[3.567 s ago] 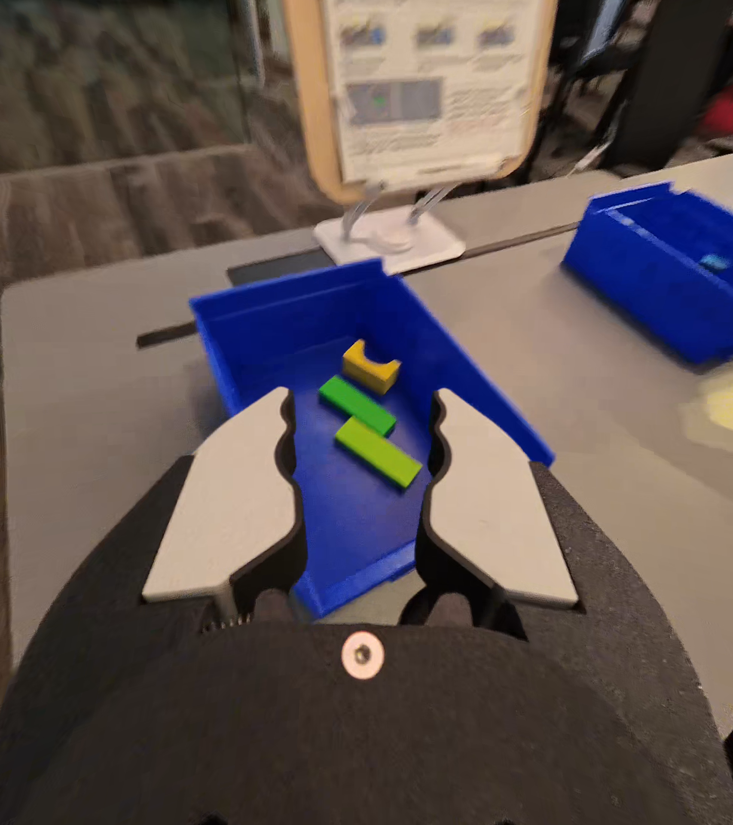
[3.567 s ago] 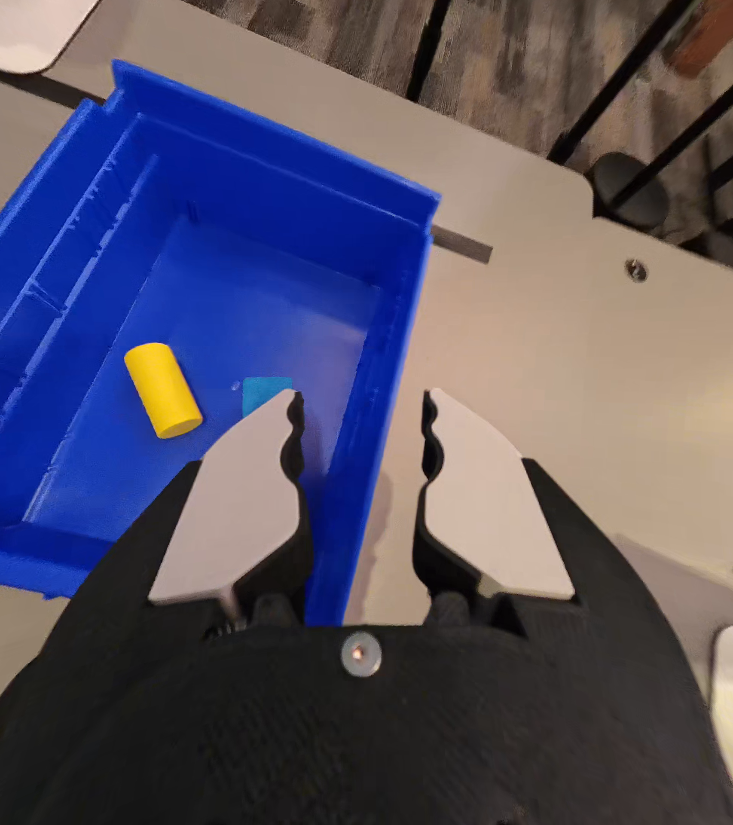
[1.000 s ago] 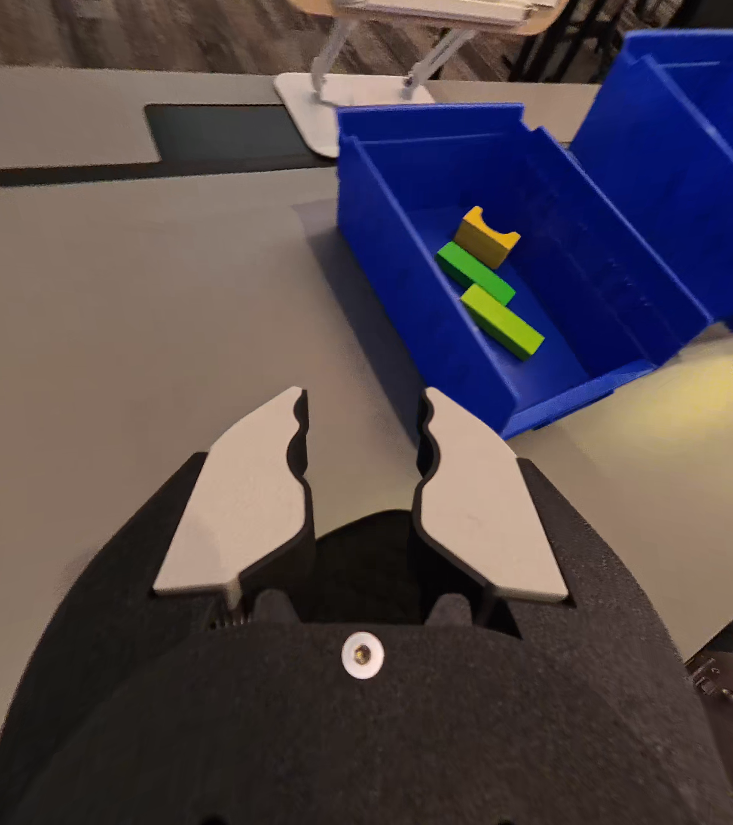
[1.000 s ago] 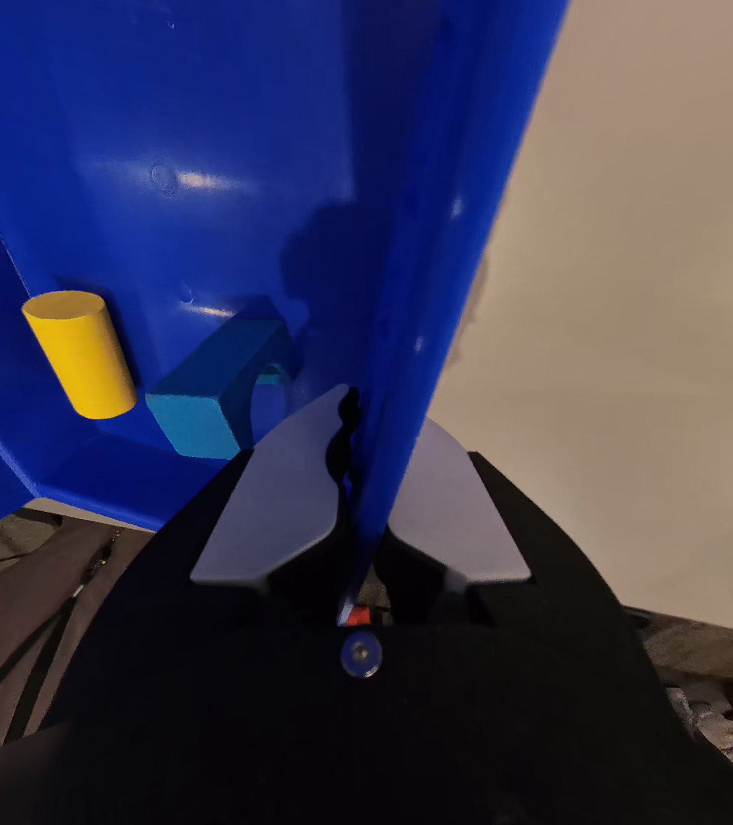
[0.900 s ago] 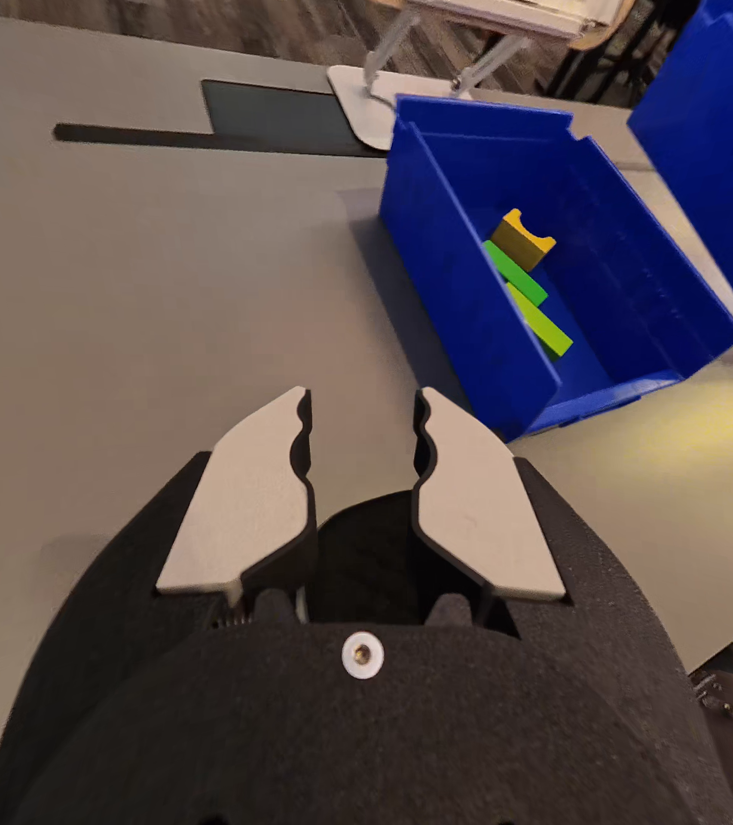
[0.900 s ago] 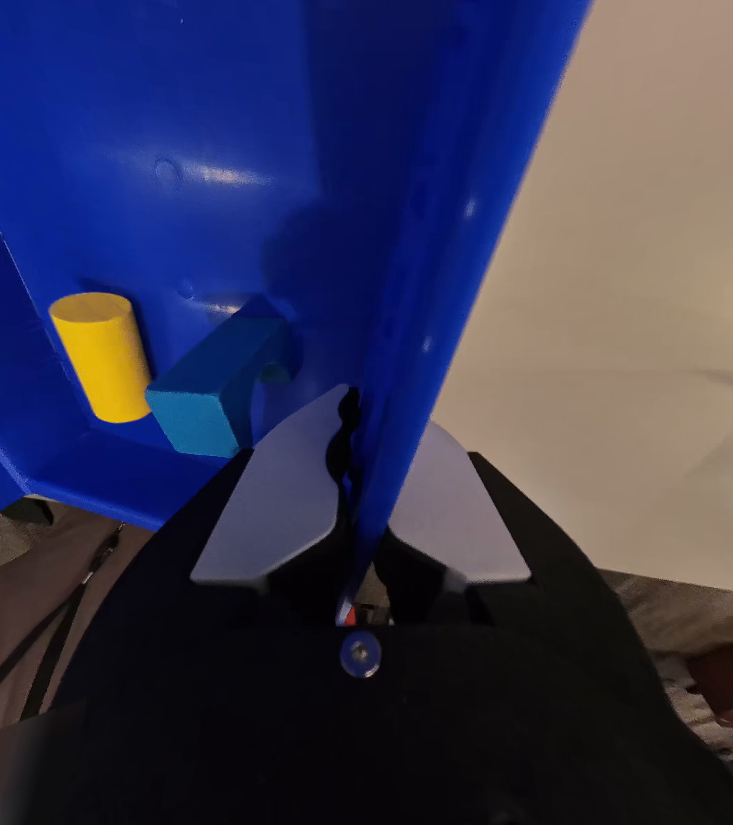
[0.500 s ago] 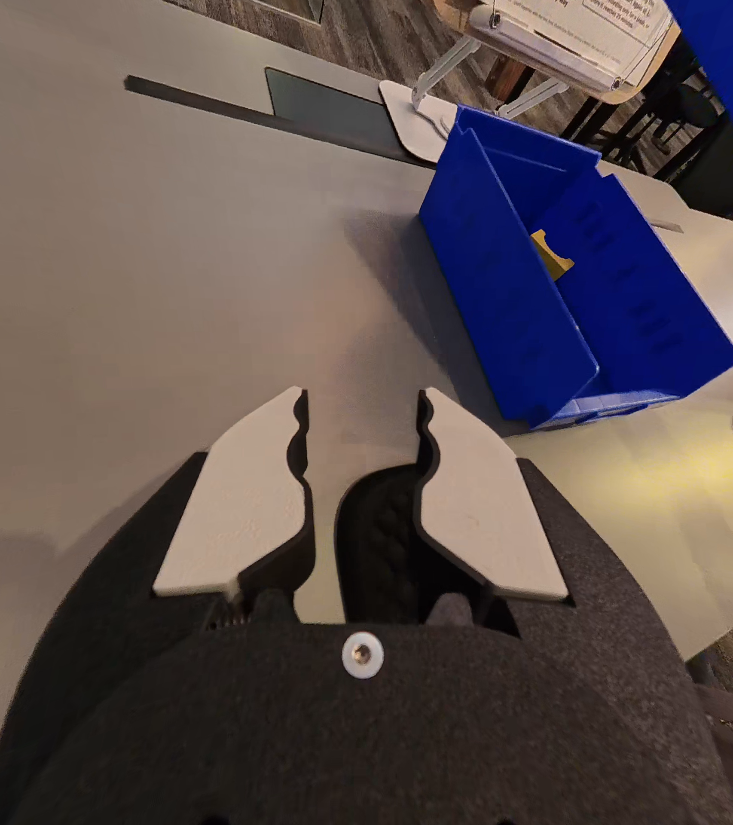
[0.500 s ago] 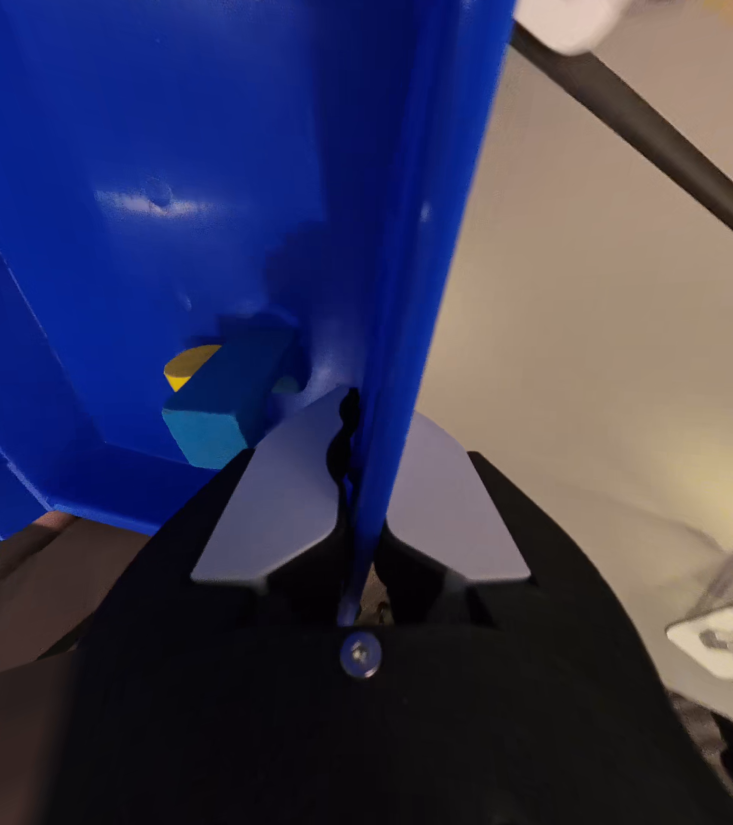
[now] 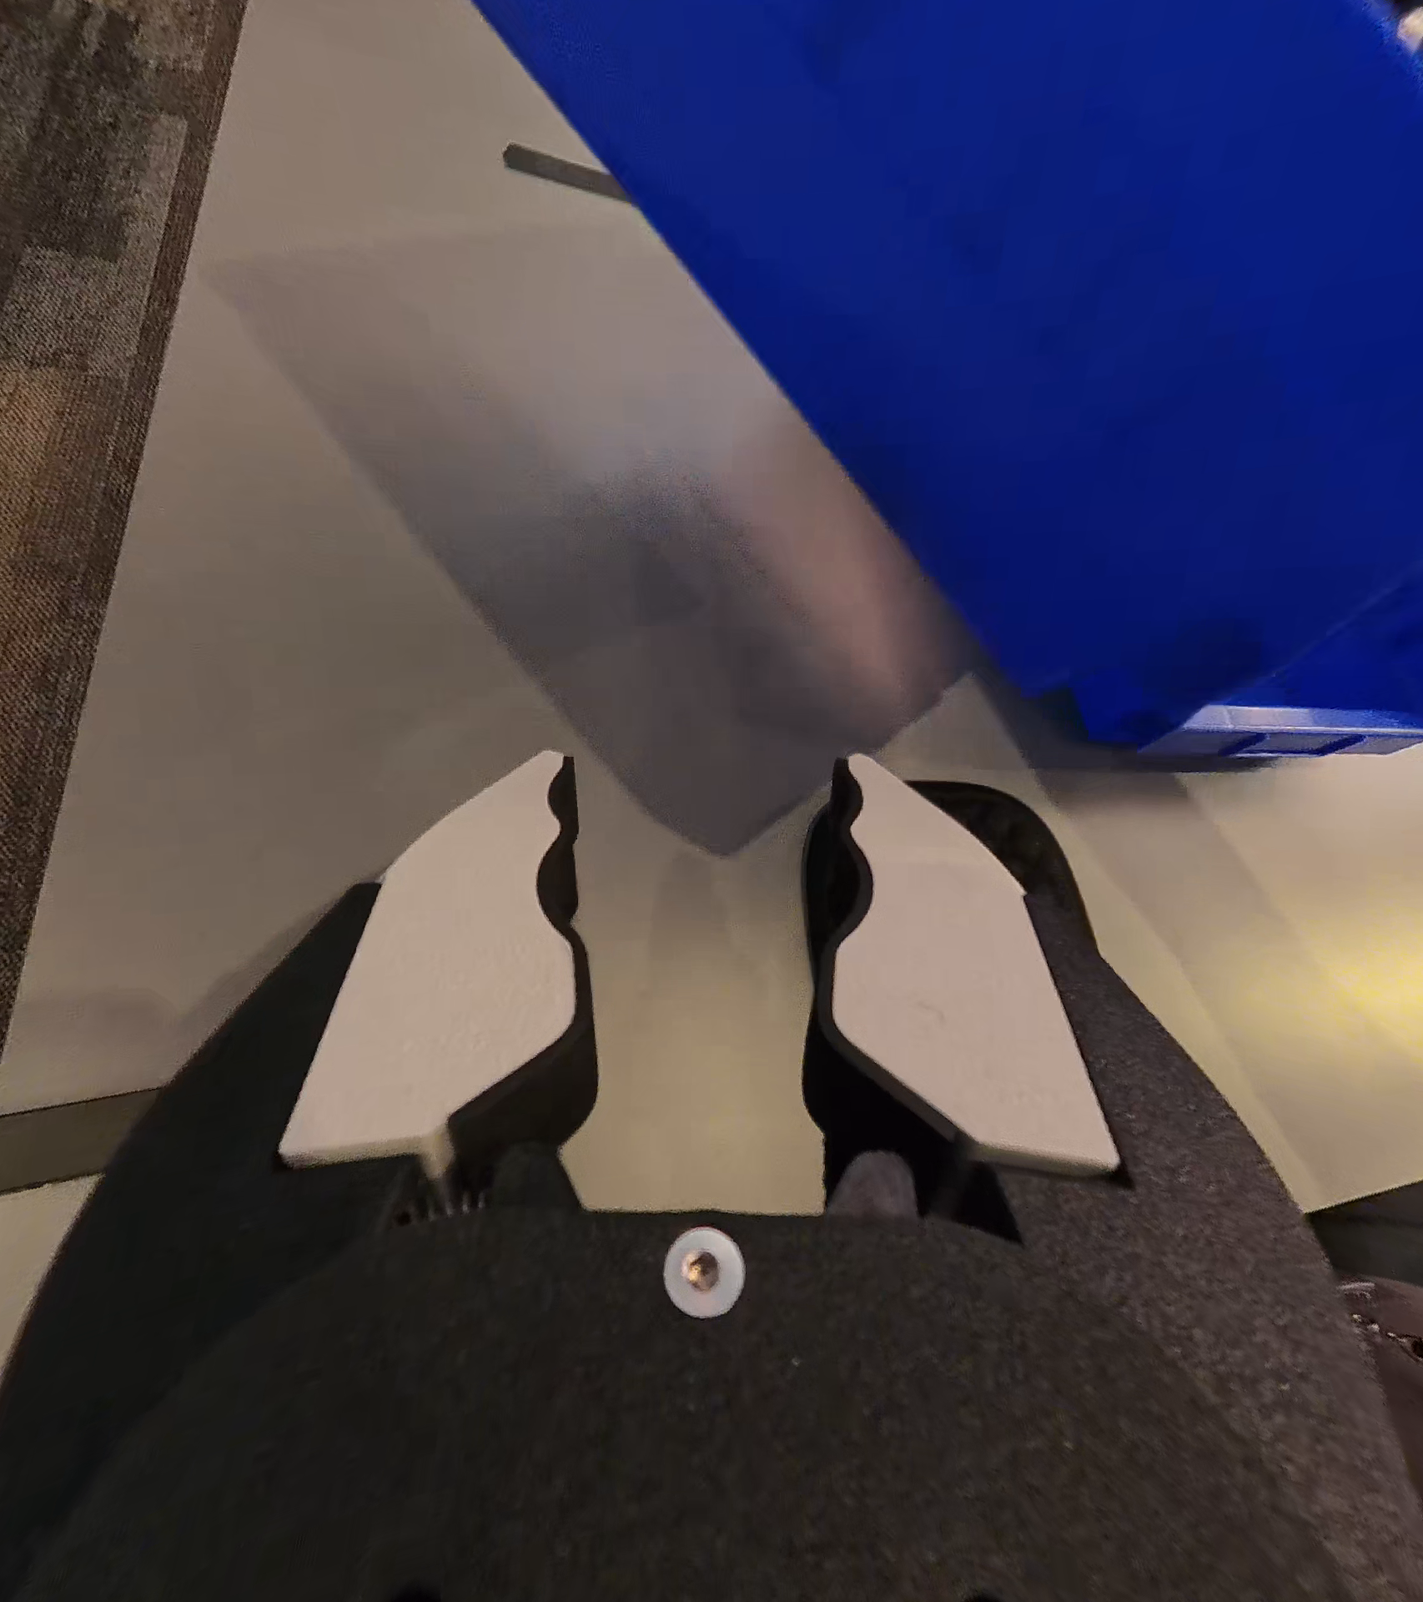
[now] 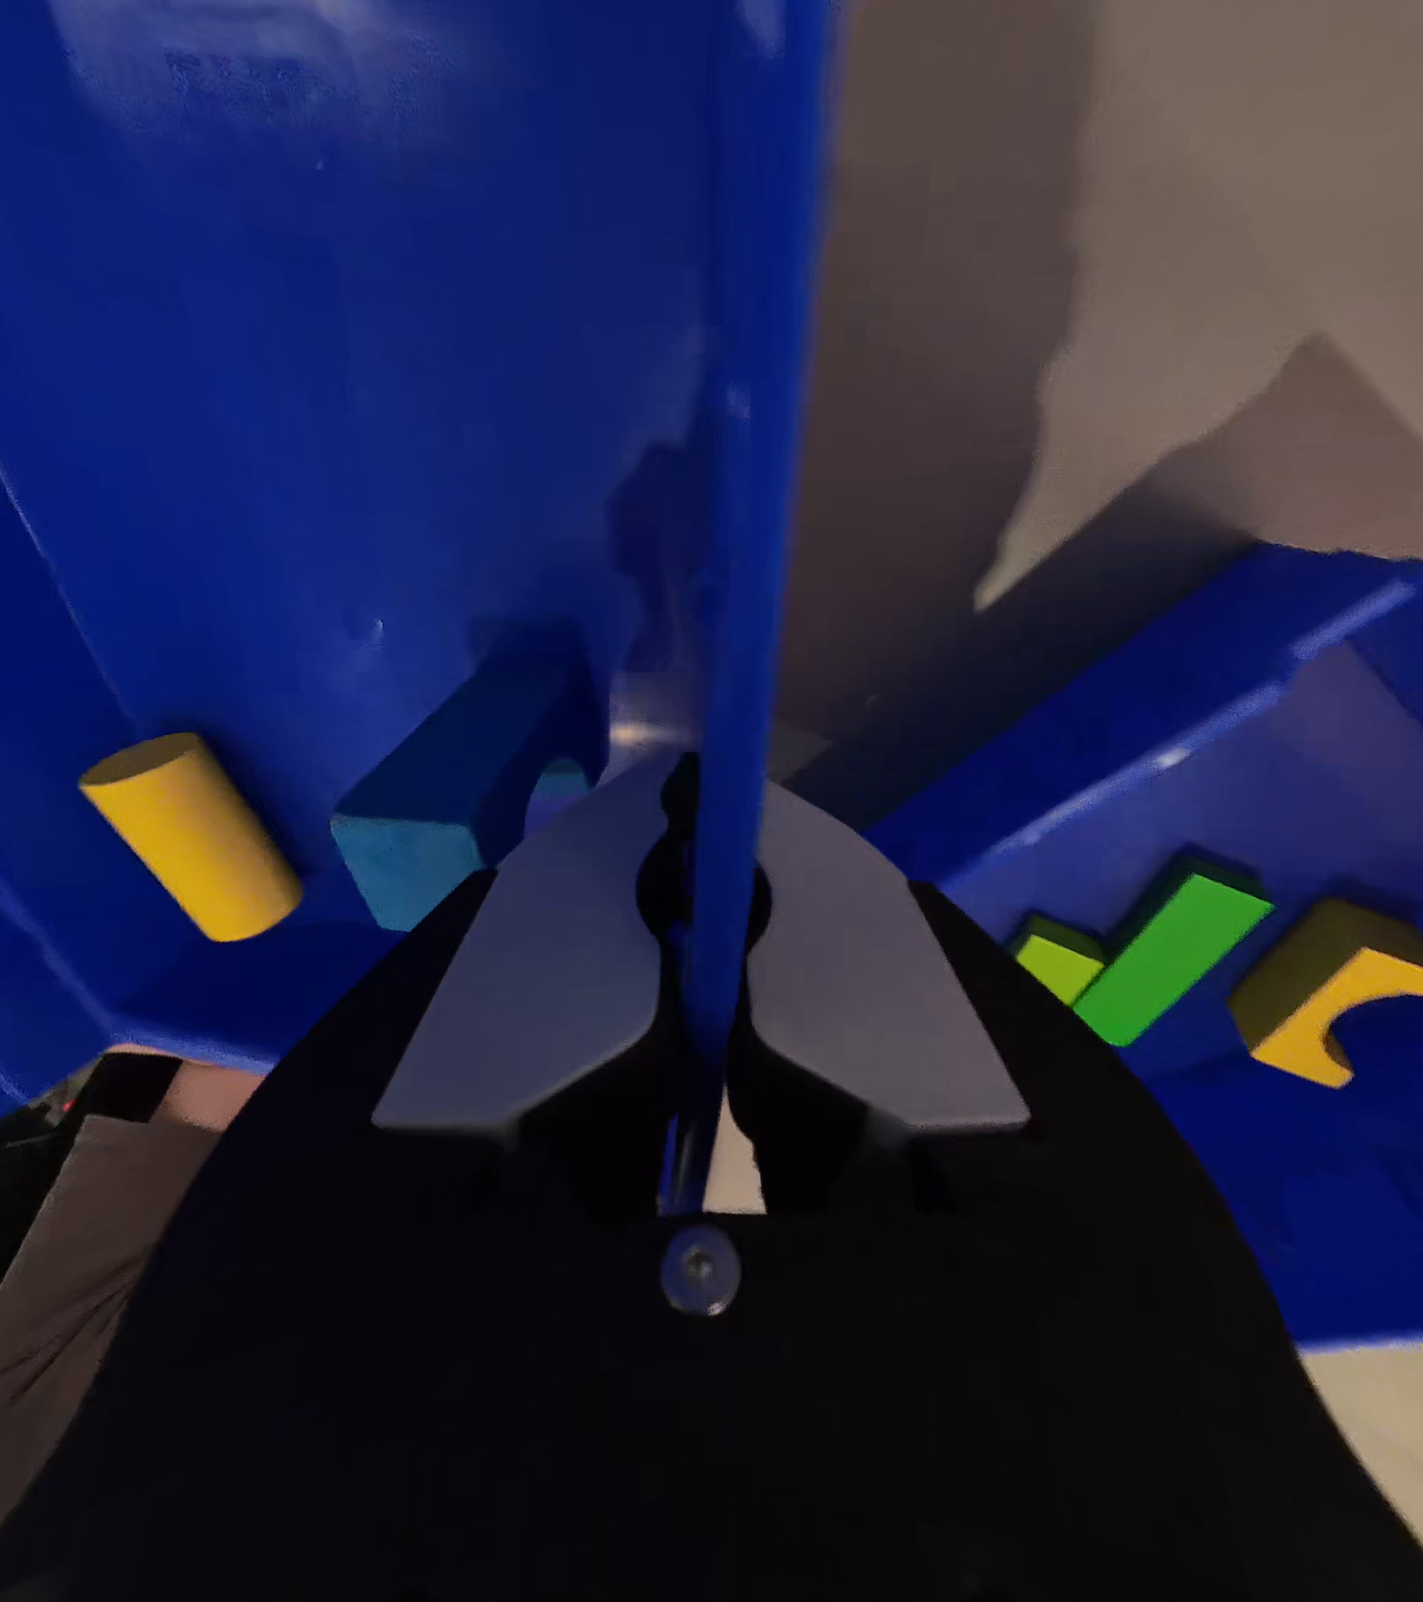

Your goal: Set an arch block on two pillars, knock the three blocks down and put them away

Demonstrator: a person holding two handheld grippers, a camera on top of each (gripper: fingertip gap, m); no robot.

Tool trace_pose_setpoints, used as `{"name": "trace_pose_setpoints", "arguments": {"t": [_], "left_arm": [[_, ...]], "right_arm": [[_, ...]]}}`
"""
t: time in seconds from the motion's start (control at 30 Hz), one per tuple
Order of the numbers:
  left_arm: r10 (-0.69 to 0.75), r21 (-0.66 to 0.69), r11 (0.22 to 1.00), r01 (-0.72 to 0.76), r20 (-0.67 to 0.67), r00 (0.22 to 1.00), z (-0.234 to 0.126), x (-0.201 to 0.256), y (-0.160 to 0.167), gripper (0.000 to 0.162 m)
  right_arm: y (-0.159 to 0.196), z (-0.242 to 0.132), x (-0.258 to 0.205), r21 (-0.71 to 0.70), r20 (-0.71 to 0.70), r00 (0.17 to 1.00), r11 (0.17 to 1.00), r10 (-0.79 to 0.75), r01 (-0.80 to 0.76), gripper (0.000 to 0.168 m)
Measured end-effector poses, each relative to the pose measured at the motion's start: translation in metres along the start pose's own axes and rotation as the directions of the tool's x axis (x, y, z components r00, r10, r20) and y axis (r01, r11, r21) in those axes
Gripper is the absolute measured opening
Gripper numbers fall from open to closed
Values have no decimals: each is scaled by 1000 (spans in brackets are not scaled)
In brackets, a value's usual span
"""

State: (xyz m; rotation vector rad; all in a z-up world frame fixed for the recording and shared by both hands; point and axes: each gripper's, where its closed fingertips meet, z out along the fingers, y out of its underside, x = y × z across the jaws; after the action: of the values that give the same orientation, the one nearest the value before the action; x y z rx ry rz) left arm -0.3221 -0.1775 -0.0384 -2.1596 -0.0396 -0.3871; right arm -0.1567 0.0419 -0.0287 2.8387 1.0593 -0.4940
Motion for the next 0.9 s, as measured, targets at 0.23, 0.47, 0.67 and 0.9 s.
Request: {"name": "trace_pose_setpoints", "arguments": {"t": [0.23,0.47,0.67,0.9], "left_arm": [[-15,39,999,16,-40,999,2,5,-10,61],[-55,98,994,55,-2,998,25,-6,-37,65],[-17,-70,997,34,221,975,74,-40,-28,64],[45,-228,974,-12,143,989,102,-32,-10,26]], "right_arm": [[-11,50,-9,-38,-18,998,998,55,-56,6],[-6,102,8,-27,-81,991,994,101,-104,7],[-15,76,10,89,-184,983,996,4,12,31],[28,-33,38,381,-440,884,858,-158,343,49]]}}
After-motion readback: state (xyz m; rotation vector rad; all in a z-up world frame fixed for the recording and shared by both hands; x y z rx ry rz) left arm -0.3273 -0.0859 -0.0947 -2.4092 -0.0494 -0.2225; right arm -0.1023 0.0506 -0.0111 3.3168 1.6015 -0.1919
